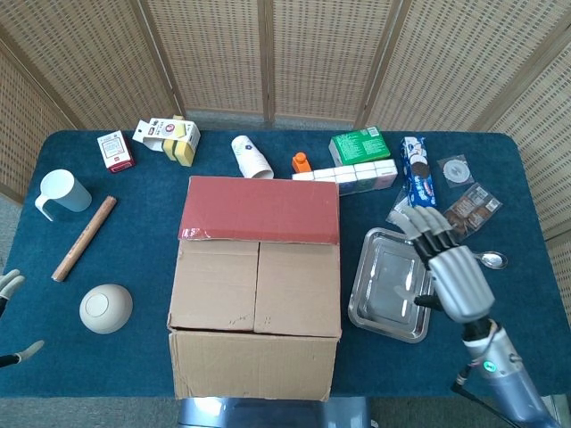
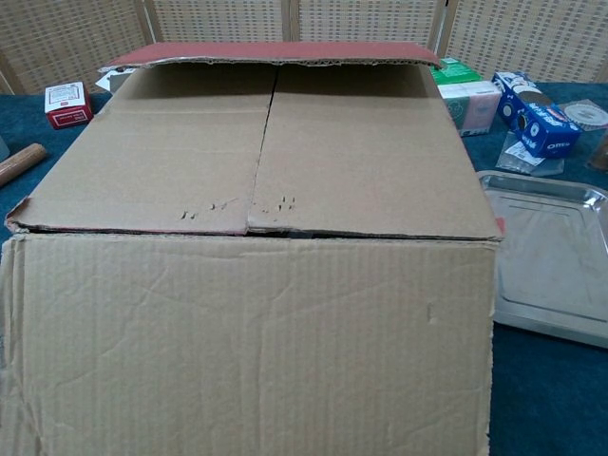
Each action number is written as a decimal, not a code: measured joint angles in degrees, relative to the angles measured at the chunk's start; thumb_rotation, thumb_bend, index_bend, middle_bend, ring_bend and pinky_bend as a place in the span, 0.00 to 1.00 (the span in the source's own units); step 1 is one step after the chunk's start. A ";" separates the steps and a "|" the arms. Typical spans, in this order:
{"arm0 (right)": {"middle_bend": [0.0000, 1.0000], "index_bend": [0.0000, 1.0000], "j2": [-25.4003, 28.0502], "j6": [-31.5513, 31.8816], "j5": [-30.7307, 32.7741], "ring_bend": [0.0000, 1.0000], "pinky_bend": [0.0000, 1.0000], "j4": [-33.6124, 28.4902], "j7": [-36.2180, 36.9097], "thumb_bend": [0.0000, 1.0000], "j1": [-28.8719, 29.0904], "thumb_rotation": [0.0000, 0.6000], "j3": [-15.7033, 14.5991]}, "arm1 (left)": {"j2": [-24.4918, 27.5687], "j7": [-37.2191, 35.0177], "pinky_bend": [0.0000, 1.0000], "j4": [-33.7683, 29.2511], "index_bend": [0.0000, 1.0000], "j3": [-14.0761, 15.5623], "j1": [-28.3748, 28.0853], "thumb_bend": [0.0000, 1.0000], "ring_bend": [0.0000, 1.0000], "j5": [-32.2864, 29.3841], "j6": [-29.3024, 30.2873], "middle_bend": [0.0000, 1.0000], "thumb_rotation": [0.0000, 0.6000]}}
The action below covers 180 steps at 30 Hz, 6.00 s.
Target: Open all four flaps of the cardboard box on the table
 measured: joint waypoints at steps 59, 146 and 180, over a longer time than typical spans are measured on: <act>0.00 0.00 -32.93 -6.48 30.42 0.00 0.00 33.76 -34.46 0.14 37.92 1.00 24.31 | -1.77 -3.80 0.10 4.20 0.00 -2.56 1.57 0.15 0.00 0.92 -1.13 0.00 1.00; 0.00 0.00 -0.50 12.67 11.77 0.00 0.03 24.36 11.54 0.00 -8.98 1.00 -7.74 | 8.15 17.07 0.15 -26.53 0.00 -15.08 -33.92 0.15 0.00 8.38 -26.26 0.00 1.00; 0.00 0.00 2.96 13.33 8.78 0.00 0.03 24.09 24.10 0.00 -13.97 1.00 -5.44 | -8.76 36.25 0.19 -29.07 0.00 -18.06 -46.72 0.15 0.00 -2.14 -36.53 0.00 1.00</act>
